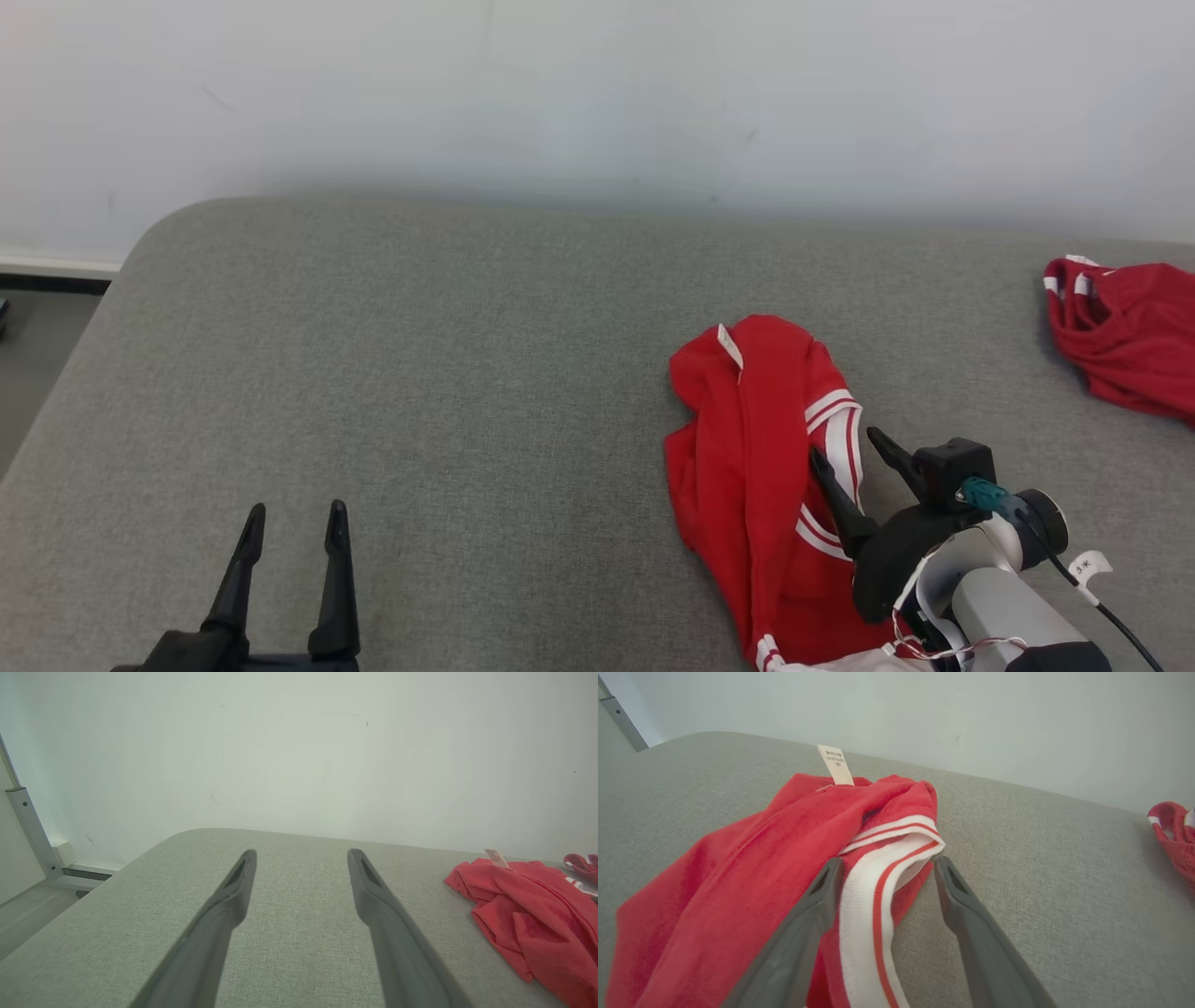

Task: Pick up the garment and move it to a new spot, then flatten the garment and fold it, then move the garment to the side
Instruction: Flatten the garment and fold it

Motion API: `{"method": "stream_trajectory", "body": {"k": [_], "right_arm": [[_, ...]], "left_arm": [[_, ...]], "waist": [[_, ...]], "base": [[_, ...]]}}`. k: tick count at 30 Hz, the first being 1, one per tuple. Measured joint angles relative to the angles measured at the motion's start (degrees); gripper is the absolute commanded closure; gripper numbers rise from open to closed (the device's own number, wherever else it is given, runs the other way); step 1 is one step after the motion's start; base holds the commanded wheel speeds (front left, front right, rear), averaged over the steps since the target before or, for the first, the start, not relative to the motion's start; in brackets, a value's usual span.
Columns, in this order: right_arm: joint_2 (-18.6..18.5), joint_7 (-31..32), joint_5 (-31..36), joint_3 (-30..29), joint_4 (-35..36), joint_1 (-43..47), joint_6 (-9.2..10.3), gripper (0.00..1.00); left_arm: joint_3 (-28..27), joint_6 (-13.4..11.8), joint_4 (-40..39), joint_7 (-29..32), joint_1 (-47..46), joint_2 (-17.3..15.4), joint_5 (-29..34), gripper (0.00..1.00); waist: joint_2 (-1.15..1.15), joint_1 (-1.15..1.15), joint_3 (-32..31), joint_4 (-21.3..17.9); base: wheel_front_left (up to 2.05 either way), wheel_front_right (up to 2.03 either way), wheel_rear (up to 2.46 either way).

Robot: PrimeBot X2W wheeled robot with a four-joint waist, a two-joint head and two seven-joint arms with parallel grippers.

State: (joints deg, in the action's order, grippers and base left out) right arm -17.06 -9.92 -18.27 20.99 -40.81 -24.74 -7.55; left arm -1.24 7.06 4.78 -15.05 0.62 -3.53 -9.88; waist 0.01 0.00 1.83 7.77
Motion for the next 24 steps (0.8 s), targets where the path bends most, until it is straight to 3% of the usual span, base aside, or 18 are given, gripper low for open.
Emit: {"method": "stream_trajectory", "body": {"k": [2,3,4,8,11,19,23,24], "right_arm": [[0.2,0.2,-1.1,0.7,-3.1,-1.3,0.00,0.00],[0.6,-0.4,-2.9,1.7,-5.0,-2.3,0.00,0.60],[0.7,-0.8,-3.5,2.3,-5.8,-2.8,-0.01,1.00],[0.1,-3.1,-4.5,3.8,-7.4,-5.2,-0.01,1.00],[-2.3,-4.3,-4.6,3.5,-8.0,-7.0,-0.01,1.00],[-10.8,-5.0,-1.8,-0.5,-10.7,-10.8,-0.01,1.00],[-12.0,-4.5,0.1,-4.5,-14.7,-11.6,0.00,1.00],[-11.6,-3.9,0.8,-4.9,-16.1,-11.4,-0.01,0.85]], "left_arm": [[0.7,0.0,0.1,0.0,-0.4,0.1,0.0,0.00],[1.0,0.0,0.3,0.0,-0.9,0.2,0.0,0.00],[1.0,0.0,0.4,0.0,-1.1,0.2,0.0,0.00],[0.5,0.0,0.8,0.0,-1.2,0.3,-0.1,0.00],[0.0,0.0,1.5,0.0,-1.2,0.3,-0.2,0.00],[0.5,0.1,2.1,0.0,-1.3,0.4,-0.2,0.00],[0.8,0.1,2.2,0.0,-1.8,0.4,-0.2,0.00],[0.7,0.2,2.2,0.0,-1.8,0.4,-0.2,0.00]], "waist": [[0.00,0.00,0.6,0.6],[0.00,0.00,1.1,1.1],[0.00,0.00,1.4,1.2],[0.00,0.00,1.9,1.1],[0.00,0.00,1.6,0.4],[0.00,0.00,1.0,-0.3],[0.00,0.00,1.3,0.3],[0.00,0.00,1.3,0.3]], "base": [[0.00,0.00,0.00],[0.00,0.00,0.00],[0.00,0.00,0.00],[0.00,0.00,0.00],[0.00,0.00,0.00],[0.00,0.00,0.00],[0.00,0.00,0.00],[0.00,0.00,0.00]]}}
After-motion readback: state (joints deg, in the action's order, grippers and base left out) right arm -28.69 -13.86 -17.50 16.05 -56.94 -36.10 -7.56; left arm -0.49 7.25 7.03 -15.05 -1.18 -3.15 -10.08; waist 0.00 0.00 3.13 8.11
